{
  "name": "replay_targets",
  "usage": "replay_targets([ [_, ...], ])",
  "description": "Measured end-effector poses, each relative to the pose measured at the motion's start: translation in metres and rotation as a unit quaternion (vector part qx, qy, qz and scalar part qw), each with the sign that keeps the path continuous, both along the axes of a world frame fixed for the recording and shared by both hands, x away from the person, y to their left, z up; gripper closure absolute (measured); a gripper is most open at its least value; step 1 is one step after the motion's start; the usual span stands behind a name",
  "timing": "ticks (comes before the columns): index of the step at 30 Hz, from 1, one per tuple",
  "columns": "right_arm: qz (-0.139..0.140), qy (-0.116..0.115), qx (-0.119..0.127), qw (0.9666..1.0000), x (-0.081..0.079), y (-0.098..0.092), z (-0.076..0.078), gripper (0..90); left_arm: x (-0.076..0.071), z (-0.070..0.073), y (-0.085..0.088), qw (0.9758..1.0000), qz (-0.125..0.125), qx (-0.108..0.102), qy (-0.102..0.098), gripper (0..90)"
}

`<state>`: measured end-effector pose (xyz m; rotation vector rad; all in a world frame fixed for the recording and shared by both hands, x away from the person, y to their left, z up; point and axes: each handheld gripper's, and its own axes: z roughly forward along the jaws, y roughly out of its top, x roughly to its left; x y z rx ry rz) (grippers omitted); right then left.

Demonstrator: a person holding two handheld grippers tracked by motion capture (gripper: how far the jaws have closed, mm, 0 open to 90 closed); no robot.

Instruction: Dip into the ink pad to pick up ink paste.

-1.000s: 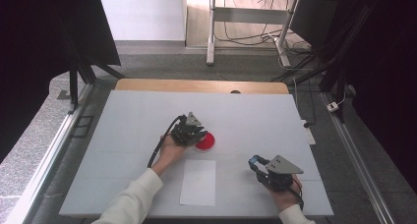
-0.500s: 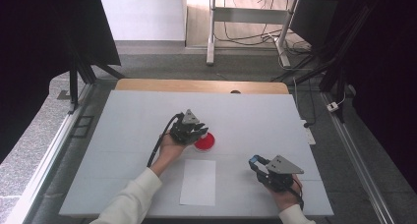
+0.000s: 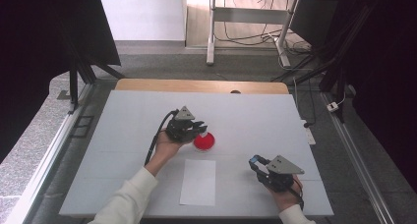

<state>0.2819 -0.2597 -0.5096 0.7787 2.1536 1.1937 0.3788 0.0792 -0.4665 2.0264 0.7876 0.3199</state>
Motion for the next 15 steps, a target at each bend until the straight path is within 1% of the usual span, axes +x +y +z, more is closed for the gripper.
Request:
replay_targets([
  [6,0.0,0.0,0.0,1.0,0.0,0.0,0.0,65.4,-0.004,0.007,0.002,0.9999,-0.01,-0.007,-0.001,75.1],
  [11,0.0,0.0,-0.001,1.0,0.0,0.0,0.0,65.5,-0.006,0.01,0.005,0.9997,-0.019,-0.015,0.007,75.1],
  [15,0.0,0.0,-0.001,1.0,0.0,0.0,0.0,65.4,-0.009,0.013,0.008,0.9995,-0.024,-0.02,0.007,75.1],
])
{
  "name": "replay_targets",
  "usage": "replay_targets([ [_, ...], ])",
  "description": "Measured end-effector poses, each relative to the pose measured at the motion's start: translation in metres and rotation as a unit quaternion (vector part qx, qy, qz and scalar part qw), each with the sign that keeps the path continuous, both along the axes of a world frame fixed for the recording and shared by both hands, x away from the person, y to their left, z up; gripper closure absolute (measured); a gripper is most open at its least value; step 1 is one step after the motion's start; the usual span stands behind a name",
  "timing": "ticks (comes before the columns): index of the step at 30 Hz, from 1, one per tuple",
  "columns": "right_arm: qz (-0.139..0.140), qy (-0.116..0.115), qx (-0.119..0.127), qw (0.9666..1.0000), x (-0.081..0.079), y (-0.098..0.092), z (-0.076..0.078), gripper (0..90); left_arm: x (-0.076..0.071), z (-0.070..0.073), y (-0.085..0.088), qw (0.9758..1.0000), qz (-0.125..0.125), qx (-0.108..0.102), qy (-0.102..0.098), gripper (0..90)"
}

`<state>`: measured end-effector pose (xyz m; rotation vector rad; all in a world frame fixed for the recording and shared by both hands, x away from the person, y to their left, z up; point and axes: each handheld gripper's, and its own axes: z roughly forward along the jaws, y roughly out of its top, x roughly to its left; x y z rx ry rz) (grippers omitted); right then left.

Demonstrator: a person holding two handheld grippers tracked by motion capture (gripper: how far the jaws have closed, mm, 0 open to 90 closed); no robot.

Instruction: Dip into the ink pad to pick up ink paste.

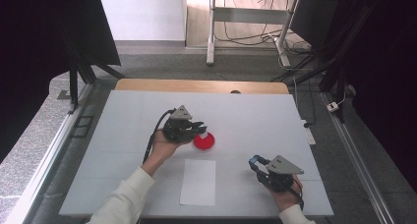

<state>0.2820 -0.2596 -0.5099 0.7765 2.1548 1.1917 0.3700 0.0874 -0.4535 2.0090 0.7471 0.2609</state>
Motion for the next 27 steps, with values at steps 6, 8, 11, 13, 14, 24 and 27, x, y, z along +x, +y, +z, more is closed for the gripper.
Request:
replay_targets([
  [6,0.0,0.0,-0.001,1.0,0.0002,0.0001,-0.0001,65.4,-0.0024,0.0021,0.0023,1.0,-0.01,0.002,0.002,75.0],
  [8,0.0,0.0,0.0,1.0,0.0002,0.0,-0.0001,65.4,-0.0029,0.0025,0.0027,0.9999,-0.012,0.002,0.003,75.0],
  [11,0.0,0.0,0.0,1.0,0.0,0.0,0.0,65.4,-0.0038,0.0032,0.0031,0.9998,-0.017,0.002,0.004,75.0],
  [13,0.0,0.0,0.0,1.0,0.0,-0.0001,0.0001,65.4,-0.0047,0.0039,0.0034,0.9998,-0.018,0.002,0.003,75.0],
  [14,0.0,0.0,0.0,1.0,0.0,-0.0002,0.0001,65.4,-0.0052,0.0043,0.0037,0.9998,-0.02,0.002,0.003,75.0],
  [24,0.0,0.0,0.0,1.0,0.0,0.0,0.0,65.4,-0.0079,0.0059,0.0067,0.9997,-0.025,0.006,0.004,75.0],
  [27,0.0,-0.001,-0.001,1.0,0.0,0.0001,-0.0001,65.4,-0.0079,0.0056,0.0071,0.9996,-0.026,0.008,0.005,75.0],
])
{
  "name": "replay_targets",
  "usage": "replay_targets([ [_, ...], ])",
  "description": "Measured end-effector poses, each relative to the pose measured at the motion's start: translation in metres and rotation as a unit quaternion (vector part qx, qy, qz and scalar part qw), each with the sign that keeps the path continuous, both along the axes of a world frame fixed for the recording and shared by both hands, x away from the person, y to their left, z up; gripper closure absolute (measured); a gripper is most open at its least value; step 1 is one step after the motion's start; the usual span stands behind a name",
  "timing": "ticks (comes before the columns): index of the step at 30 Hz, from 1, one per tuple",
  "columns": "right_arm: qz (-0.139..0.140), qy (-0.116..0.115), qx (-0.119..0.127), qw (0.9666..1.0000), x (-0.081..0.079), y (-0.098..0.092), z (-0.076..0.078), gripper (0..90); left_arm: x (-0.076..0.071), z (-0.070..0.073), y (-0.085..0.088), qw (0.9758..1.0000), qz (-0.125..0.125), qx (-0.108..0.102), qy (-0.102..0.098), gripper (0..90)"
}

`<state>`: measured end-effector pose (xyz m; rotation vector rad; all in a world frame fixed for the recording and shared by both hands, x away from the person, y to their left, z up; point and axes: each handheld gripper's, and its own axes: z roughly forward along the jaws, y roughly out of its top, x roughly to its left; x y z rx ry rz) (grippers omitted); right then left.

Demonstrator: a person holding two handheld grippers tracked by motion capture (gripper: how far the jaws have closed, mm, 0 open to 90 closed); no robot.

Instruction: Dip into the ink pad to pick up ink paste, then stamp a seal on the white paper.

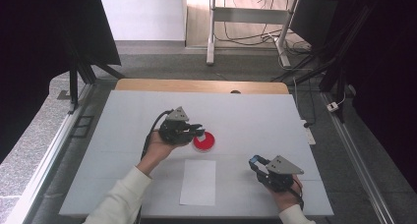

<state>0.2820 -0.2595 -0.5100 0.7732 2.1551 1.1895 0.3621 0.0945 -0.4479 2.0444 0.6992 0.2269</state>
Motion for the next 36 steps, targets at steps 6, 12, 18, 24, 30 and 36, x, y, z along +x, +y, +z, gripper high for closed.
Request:
replay_targets([
  [6,0.001,0.0,0.001,1.0,0.0,0.0,0.0,65.4,-0.001,0.0,0.0,1.0,-0.003,0.002,0.0,75.0],
  [12,0.0,0.001,0.0,1.0,0.0,0.0,0.0,65.4,-0.002,0.0,-0.002,0.9999,-0.01,0.004,0.003,75.0],
  [18,0.0,0.0,0.002,1.0,0.0,0.0,0.0,65.4,-0.008,0.001,-0.004,0.9998,-0.019,0.005,0.003,75.0],
  [24,0.001,0.0,0.0,1.0,0.0,0.0,0.0,65.4,-0.013,0.002,-0.005,0.9995,-0.029,0.01,0.002,74.9],
  [30,0.001,0.001,-0.001,1.0,0.0,0.0,-0.001,65.4,-0.016,0.003,-0.004,0.9994,-0.033,0.014,0.001,74.9],
  [36,0.002,0.001,0.0,1.0,0.0,0.001,-0.001,65.4,-0.02,0.003,-0.002,0.9992,-0.037,0.015,0.003,74.9],
])
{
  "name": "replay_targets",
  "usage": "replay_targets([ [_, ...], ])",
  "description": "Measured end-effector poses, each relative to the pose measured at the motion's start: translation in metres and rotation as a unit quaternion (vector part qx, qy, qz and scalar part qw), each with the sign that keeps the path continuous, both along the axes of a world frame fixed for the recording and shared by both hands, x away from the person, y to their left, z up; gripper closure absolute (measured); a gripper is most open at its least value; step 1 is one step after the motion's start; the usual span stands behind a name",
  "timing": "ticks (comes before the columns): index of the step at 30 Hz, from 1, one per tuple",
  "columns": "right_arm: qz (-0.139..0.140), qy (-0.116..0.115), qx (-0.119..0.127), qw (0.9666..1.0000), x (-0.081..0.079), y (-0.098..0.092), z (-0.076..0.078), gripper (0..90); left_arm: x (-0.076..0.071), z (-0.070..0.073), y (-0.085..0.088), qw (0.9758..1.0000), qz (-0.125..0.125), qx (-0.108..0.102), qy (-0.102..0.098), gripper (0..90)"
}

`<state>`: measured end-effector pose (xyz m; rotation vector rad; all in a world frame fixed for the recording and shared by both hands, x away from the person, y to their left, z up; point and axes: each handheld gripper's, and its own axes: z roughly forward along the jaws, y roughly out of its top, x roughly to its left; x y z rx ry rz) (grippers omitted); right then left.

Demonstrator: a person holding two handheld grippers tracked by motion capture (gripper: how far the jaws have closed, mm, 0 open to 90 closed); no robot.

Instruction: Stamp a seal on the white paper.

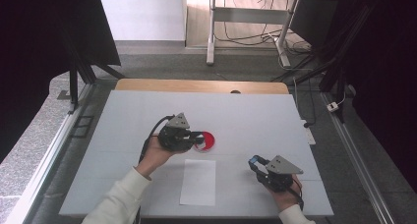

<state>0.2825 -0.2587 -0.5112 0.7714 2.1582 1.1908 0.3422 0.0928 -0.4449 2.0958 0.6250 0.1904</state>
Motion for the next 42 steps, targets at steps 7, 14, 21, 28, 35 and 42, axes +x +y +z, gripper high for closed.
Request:
replay_targets([
  [7,-0.001,-0.001,0.0,1.0,0.0,-0.001,0.0,65.4,-0.006,0.0,0.001,1.0,-0.007,0.002,0.0,74.8],
  [14,-0.002,0.0,-0.001,1.0,0.0,-0.001,0.001,65.4,-0.01,0.0,0.002,0.9999,-0.012,0.002,0.004,74.7],
  [21,-0.002,0.0,-0.001,1.0,0.0,-0.001,0.0,65.4,-0.015,-0.001,0.006,0.9999,-0.015,0.002,0.005,74.6],
  [28,-0.003,0.001,0.001,1.0,0.0,-0.001,0.0,65.4,-0.017,-0.004,0.009,0.9998,-0.016,0.002,0.009,74.6],
  [35,-0.003,0.001,-0.001,1.0,-0.001,-0.001,0.0,65.4,-0.02,-0.008,0.013,0.9997,-0.016,0.0,0.017,74.5],
  [42,-0.003,0.001,-0.001,1.0,0.0,0.0,0.0,65.4,-0.025,-0.009,0.013,0.9996,-0.021,0.0,0.017,74.5],
])
